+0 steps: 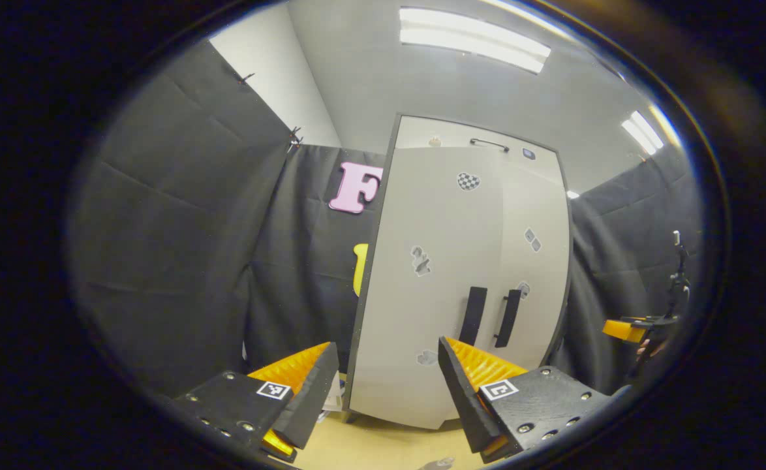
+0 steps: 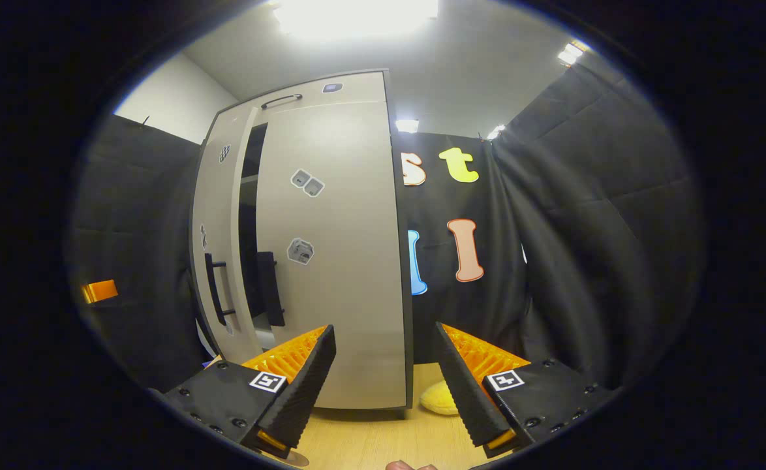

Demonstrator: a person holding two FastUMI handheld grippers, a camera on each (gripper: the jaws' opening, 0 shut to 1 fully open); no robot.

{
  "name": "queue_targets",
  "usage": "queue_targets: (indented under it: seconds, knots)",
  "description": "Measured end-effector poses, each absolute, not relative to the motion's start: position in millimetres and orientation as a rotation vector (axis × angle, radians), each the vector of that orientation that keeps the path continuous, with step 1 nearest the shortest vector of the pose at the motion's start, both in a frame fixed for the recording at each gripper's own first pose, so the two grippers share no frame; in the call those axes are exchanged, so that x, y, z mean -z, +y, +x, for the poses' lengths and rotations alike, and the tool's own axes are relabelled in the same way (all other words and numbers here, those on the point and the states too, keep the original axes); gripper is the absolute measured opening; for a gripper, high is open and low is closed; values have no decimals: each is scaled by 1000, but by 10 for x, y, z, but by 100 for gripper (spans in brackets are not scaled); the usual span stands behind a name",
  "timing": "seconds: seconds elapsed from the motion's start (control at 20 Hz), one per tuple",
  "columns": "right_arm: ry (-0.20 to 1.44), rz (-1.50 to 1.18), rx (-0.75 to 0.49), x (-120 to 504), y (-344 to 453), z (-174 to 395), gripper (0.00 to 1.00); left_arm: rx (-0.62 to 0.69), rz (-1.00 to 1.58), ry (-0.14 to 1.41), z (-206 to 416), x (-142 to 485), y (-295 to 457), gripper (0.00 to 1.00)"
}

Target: Grasp the bottle in the cabinet with the left hand and place it on the coaster, then close the right door with the right hand and the left door with the left hand.

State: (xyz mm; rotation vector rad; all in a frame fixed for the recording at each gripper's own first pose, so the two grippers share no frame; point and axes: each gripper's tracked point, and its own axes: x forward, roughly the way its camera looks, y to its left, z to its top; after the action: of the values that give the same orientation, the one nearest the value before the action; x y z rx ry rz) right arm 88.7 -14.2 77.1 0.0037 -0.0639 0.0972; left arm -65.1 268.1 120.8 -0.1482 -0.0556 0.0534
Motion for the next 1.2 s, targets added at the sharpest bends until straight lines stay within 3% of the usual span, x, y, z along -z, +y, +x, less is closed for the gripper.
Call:
queue_targets:
  seconds: [0.05, 0.15, 0.7, 0.75, 0.95, 1.15, 1.2]
  knots:
    - [-66, 8, -85, -721, -127, 853, 96, -50, -143, -57, -695, -1162, 2742, 87]
    - [-57, 21, -59, -577, -113, 798, 95, -48, -128, -58, -759, -1063, 2845, 92]
    - [19, 67, 1, -361, -144, 653, 96, -56, -111, -44, -881, -1054, 2986, 92]
    - [19, 72, 1, -361, -147, 640, 92, -50, -128, -41, -910, -1027, 2981, 89]
    - [30, 68, 7, -319, -172, 596, 96, -98, -110, -31, -1128, -975, 3182, 89]
    - [30, 67, 19, -312, -197, 599, 92, -142, -98, -26, -1263, -954, 3314, 92]
    - [29, 68, 18, -309, -188, 597, 96, -149, -108, -19, -1260, -951, 3314, 89]
